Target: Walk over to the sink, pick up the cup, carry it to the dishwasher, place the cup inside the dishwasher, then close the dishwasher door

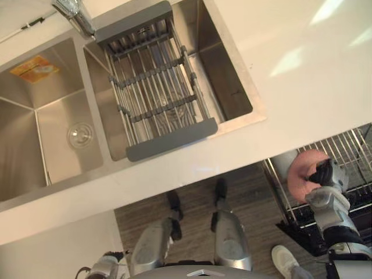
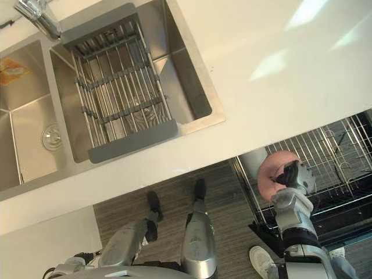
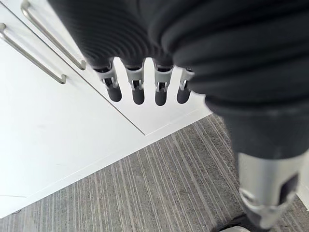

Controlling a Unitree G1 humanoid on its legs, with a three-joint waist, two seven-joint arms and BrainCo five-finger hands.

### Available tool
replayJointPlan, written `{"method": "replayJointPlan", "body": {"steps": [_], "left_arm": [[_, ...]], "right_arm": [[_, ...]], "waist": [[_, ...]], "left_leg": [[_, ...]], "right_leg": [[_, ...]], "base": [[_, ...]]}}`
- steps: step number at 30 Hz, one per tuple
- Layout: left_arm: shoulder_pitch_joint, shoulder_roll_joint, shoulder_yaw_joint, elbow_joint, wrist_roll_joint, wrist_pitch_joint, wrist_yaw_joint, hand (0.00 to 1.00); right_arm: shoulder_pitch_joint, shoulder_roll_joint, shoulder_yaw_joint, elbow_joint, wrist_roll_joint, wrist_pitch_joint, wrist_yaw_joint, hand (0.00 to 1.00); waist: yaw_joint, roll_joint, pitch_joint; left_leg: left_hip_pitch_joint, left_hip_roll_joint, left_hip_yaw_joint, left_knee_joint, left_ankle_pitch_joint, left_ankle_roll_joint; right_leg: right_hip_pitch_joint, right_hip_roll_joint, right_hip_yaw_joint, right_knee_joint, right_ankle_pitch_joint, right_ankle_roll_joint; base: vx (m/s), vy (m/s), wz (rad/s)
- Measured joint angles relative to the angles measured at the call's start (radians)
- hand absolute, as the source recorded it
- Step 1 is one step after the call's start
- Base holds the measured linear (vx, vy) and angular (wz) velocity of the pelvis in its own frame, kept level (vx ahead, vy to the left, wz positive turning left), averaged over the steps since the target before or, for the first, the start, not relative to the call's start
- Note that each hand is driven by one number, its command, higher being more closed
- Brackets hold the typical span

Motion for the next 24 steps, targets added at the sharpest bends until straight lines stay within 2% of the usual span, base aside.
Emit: {"method": "replayJointPlan", "body": {"steps": [3, 4, 10, 15, 19, 22, 24], "left_arm": [[0.0, 0.0, 0.001, 0.001, -0.003, -0.01, 0.0, 0.0], [0.0, 0.0, 0.002, 0.001, -0.01, -0.013, 0.0, 0.0], [-0.005, 0.0, 0.004, 0.004, -0.04, -0.018, 0.0, 0.0], [-0.008, -0.002, 0.004, 0.004, -0.041, -0.037, 0.0, 0.0], [-0.014, -0.003, 0.009, 0.004, -0.049, -0.044, 0.0, 0.0], [-0.014, -0.002, 0.052, 0.004, -0.057, -0.044, 0.0, 0.0], [-0.014, -0.001, 0.089, 0.002, -0.057, -0.044, -0.002, 0.0]], "right_arm": [[-0.013, 0.017, -0.043, 0.065, 0.062, 0.015, -0.019, 1.0], [-0.016, 0.024, -0.063, 0.083, 0.103, 0.023, -0.023, 0.0], [-0.055, 0.054, -0.095, 0.137, 0.203, 0.039, -0.044, 0.0], [-0.081, 0.118, -0.148, 0.147, 0.256, 0.045, -0.065, 0.0], [-0.082, 0.13, -0.167, 0.146, 0.297, 0.059, -0.082, 0.0], [-0.076, 0.168, -0.198, 0.143, 0.358, 0.036, -0.081, 0.0], [-0.056, 0.202, -0.21, 0.135, 0.389, -0.005, -0.082, 0.0]], "waist": [[0.0, 0.007, 0.006], [0.0, 0.011, 0.009], [0.003, 0.027, 0.024], [0.012, 0.029, 0.031], [0.02, 0.027, 0.032], [0.02, 0.011, 0.043], [0.019, -0.009, 0.054]], "left_leg": [[-0.014, -0.004, -0.003, 0.0, 0.01, 0.009], [-0.015, -0.005, -0.004, 0.0, 0.01, 0.009], [-0.029, -0.008, -0.005, -0.004, 0.014, 0.002], [-0.027, -0.007, -0.004, -0.006, 0.014, 0.001], [-0.021, -0.006, -0.004, -0.006, 0.013, 0.0], [0.006, -0.001, -0.002, -0.005, 0.01, -0.004], [0.04, 0.008, 0.002, 0.004, -0.001, -0.017]], "right_leg": [[-0.016, -0.004, 0.0, 0.007, 0.005, -0.004], [-0.019, -0.005, 0.001, 0.011, 0.007, -0.001], [-0.045, -0.007, 0.011, 0.027, 0.006, 0.001], [-0.054, -0.004, 0.027, 0.031, 0.006, 0.001], [-0.051, -0.004, 0.027, 0.036, 0.005, 0.0], [-0.026, 0.001, 0.028, 0.04, 0.0, -0.002], [0.01, 0.007, 0.028, 0.045, -0.01, -0.004]], "base": [[0.01, 0.02, 0.05], [0.0, 0.0, 0.0], [0.01, 0.001, -0.02], [0.01, -0.004, -0.09], [0.0, 0.0, 0.0], [0.01, -0.009, -0.03], [0.01, -0.021, -0.08]]}}
